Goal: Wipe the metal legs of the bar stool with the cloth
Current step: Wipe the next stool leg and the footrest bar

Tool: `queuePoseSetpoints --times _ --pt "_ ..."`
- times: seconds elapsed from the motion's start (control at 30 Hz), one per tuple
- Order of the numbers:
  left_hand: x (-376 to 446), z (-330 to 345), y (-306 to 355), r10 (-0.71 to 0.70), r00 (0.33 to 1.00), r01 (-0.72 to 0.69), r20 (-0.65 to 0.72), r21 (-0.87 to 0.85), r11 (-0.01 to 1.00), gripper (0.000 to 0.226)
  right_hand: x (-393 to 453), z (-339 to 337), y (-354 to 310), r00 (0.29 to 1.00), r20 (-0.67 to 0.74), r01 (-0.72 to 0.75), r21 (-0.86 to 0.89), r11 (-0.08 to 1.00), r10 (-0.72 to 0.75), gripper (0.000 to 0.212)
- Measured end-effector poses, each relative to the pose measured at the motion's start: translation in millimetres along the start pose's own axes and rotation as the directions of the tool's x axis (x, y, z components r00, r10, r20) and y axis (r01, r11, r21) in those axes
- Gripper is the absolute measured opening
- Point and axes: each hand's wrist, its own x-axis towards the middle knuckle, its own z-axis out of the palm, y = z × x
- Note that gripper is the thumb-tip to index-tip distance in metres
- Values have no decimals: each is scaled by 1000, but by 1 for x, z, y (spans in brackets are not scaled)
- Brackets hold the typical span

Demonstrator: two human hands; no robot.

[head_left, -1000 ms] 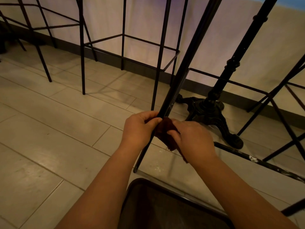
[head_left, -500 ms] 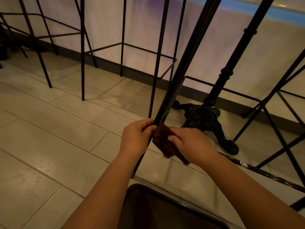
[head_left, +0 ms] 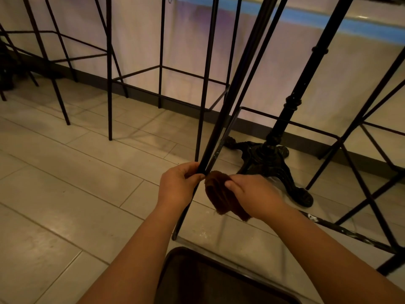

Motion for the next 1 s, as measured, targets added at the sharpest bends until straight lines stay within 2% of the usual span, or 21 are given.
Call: queuePoseSetpoints --times 0.2,0.27,0.33,0.4,0.6,0.77,0.83,0.93,1.0 --pt "-4 -1 4 23 1000 -22 -11 4 1000 27 9 -9 -11 992 62 -117 98 988 112 37" --pt "-4 0 4 11 1000 -11 -10 7 1000 23 2 -9 -6 994 76 -80 96 992 73 33" --pt "-3 0 3 5 1000 -5 -17 7 1000 21 -5 -8 -2 997 71 -24 10 1000 23 29" --pt "-3 0 2 6 1000 -6 -20 -1 1000 21 -5 -8 -2 999 48 -22 -6 1000 22 29" --pt "-1 -1 2 0 1000 0 -19 -19 1000 21 14 -9 -9 985 48 -170 123 978 165 37" --pt "-1 -2 2 -12 1000 12 -1 -18 1000 28 27 -16 -15 971 116 -210 -18 977 211 40" --pt "1 -5 3 -27 1000 27 17 -2 1000 27 35 -19 -16 966 121 -235 30 971 230 38" --pt "4 -9 3 -47 998 47 42 12 999 23 45 -18 -25 949 86 -316 255 914 304 39" --pt "6 -11 5 -49 997 49 61 -3 999 25 53 -13 -31 953 91 -304 272 913 290 40"
